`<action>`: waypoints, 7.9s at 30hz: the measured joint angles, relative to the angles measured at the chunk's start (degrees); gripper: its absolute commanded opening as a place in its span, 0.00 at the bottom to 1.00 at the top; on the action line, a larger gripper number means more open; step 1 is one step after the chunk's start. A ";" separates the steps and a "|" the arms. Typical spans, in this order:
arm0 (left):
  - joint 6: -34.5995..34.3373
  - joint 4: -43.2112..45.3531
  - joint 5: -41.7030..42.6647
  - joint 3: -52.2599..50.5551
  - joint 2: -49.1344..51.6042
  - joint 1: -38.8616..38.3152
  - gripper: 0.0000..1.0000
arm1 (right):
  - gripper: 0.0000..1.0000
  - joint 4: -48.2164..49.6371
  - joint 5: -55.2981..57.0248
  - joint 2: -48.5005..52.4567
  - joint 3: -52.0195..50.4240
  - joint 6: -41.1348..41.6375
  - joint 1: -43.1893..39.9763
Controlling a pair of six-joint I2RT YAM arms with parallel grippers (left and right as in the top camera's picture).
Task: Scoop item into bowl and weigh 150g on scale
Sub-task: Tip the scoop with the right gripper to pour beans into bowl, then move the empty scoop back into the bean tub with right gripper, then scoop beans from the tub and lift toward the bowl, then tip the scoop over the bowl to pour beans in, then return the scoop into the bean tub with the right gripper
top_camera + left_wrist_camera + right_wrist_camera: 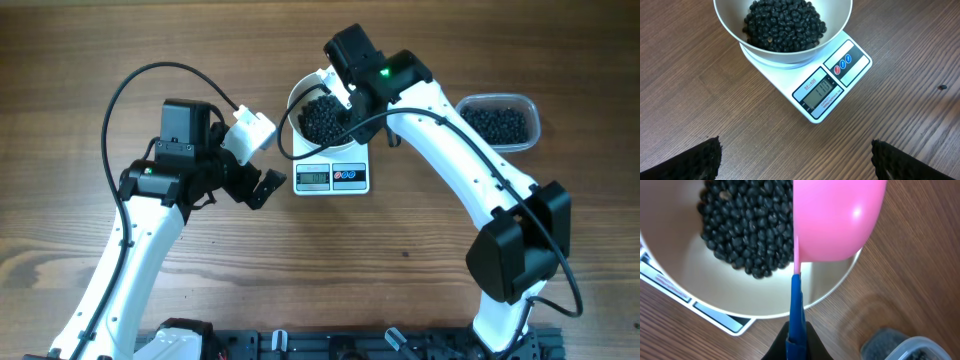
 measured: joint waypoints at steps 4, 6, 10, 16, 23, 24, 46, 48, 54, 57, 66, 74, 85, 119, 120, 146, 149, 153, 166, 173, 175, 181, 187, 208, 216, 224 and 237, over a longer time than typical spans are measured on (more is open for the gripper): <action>0.02 0.00 0.00 0.00 0.00 0.00 1.00 | 0.04 1.55 -4.76 -0.37 0.00 0.04 -1.77; 0.00 0.00 0.00 0.00 0.00 0.00 1.00 | 0.04 2.01 -6.82 -1.11 0.00 0.07 -3.30; 0.00 0.00 0.00 0.00 0.00 0.00 1.00 | 0.04 1.97 -11.82 -5.38 0.00 0.94 -9.11; 0.02 0.00 0.00 0.00 0.00 0.00 1.00 | 0.04 -1.46 -16.35 -12.98 0.15 2.91 -21.51; 0.00 0.00 0.00 0.00 0.00 0.00 1.00 | 0.04 -8.07 -17.57 -14.25 -0.52 3.54 -33.62; 0.02 0.00 0.00 0.00 0.00 0.00 1.00 | 0.04 -8.20 -17.57 -14.25 -1.16 3.54 -34.49; 0.00 0.00 0.00 0.00 0.00 0.00 1.00 | 0.04 5.77 -8.20 -14.25 -28.02 2.93 -39.69; 0.02 0.00 0.00 0.00 0.00 0.00 1.00 | 0.04 6.69 -8.11 -14.19 -28.76 2.82 -39.69; 0.02 0.00 0.00 0.00 0.00 0.00 1.00 | 0.04 8.07 -9.97 -11.50 -29.40 2.62 -39.69; 0.00 0.00 0.00 0.00 0.00 0.00 1.00 | 0.04 8.46 -12.02 -10.95 -29.40 2.64 -39.71; 0.00 0.00 0.00 0.00 0.00 0.00 1.00 | 0.04 8.15 -21.88 -10.58 -29.40 2.69 -40.09; 0.02 0.00 0.00 0.00 0.00 0.00 1.00 | 0.04 5.95 -24.92 -10.58 -29.40 2.67 -40.24; 0.02 0.00 0.00 0.00 0.00 0.00 1.00 | 0.04 4.28 -31.67 -10.58 -29.40 2.67 -43.76; 0.00 0.00 0.00 0.00 0.00 0.00 1.00 | 0.04 1.46 -65.00 -10.51 -29.20 -2.97 -57.90; 0.00 0.00 0.00 0.00 0.00 0.00 1.00 | 0.04 1.46 -65.29 -10.51 -28.89 -2.93 -56.98; 0.02 0.00 0.00 0.00 0.00 0.00 1.00 | 0.04 6.40 -52.72 -10.51 -13.81 9.16 -20.57; 0.00 0.00 0.00 0.00 0.00 0.00 1.00 | 0.04 6.49 -45.88 -10.51 -13.81 9.35 -16.63; 0.00 0.00 0.00 0.00 0.00 0.00 1.00 | 0.04 6.88 -34.36 -10.51 -13.81 8.87 -11.91; 0.00 0.00 0.00 0.00 0.00 0.00 1.00 | 0.04 8.98 -7.26 -10.51 -13.81 4.94 -3.63; 0.02 0.00 0.00 0.00 0.02 0.00 1.00 | 0.04 9.29 -5.27 -10.51 -13.81 3.26 -3.63; 0.02 0.00 0.00 0.00 0.00 0.00 1.00 | 0.04 9.84 -5.57 -10.51 -13.81 2.99 -3.63; 0.00 0.00 0.00 0.00 0.00 0.00 1.00 | 0.04 12.46 -9.81 -10.51 -13.81 2.82 -3.63; 0.02 0.00 0.00 0.00 0.02 0.00 1.00 | 0.04 13.14 -12.59 -10.51 -13.81 3.10 -4.04; 0.00 0.00 0.00 0.00 0.00 0.00 1.00 | 0.04 9.68 -36.20 -19.04 -13.16 8.87 -32.37; 0.00 -0.02 0.00 0.00 0.00 0.00 1.00 | 0.04 -0.61 -36.57 -19.04 -13.42 4.92 -40.44; 0.00 0.00 0.00 0.00 0.00 0.00 1.00 | 0.04 -1.86 -28.98 -19.02 -20.68 3.48 -41.05; 0.00 -0.02 0.00 0.00 0.00 0.00 1.00 | 0.04 4.87 -10.97 -19.02 -29.44 2.73 -41.05</action>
